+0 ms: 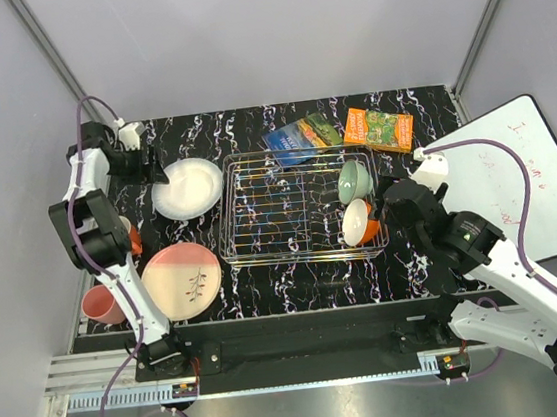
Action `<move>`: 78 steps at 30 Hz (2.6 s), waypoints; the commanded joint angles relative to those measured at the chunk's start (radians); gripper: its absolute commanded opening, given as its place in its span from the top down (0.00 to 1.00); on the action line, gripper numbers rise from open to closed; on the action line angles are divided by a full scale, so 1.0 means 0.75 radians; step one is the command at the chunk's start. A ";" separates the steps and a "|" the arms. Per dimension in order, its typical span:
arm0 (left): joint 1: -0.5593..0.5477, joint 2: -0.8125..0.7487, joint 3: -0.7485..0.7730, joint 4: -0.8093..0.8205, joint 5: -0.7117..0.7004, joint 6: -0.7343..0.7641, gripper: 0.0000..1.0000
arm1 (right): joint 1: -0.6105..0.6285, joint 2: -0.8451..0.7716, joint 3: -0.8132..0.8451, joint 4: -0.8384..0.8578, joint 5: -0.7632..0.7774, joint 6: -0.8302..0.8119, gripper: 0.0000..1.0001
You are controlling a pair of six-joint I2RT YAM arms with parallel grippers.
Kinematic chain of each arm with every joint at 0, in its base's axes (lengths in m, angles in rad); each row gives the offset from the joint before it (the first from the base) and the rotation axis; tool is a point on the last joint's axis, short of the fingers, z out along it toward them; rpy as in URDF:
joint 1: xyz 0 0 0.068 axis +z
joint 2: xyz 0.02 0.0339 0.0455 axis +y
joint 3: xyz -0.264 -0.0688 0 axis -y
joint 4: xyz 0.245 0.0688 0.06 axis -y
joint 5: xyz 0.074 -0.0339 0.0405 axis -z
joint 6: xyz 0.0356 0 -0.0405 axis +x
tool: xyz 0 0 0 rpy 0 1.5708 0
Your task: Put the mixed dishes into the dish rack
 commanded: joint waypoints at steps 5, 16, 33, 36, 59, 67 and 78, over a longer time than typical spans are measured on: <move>-0.007 0.076 -0.016 0.067 0.015 -0.010 0.12 | 0.000 -0.016 -0.001 -0.005 0.024 0.032 0.14; -0.007 0.135 -0.006 0.097 0.017 0.002 0.11 | 0.000 -0.004 -0.001 -0.003 0.024 0.038 0.14; -0.007 0.274 0.153 -0.052 0.058 0.037 0.31 | -0.002 0.061 -0.024 0.076 0.002 0.011 0.14; -0.005 0.323 0.225 -0.097 0.062 0.035 0.39 | 0.000 0.064 -0.026 0.080 0.002 0.007 0.14; -0.007 -0.013 0.092 -0.205 0.156 0.090 1.00 | 0.000 -0.016 -0.071 0.084 -0.011 0.042 0.19; -0.009 -0.210 0.002 -0.220 0.238 0.074 1.00 | 0.000 -0.065 -0.083 0.064 -0.017 0.073 0.21; -0.013 -0.247 -0.018 -0.232 0.261 0.039 1.00 | 0.000 -0.137 -0.085 0.015 -0.009 0.087 0.24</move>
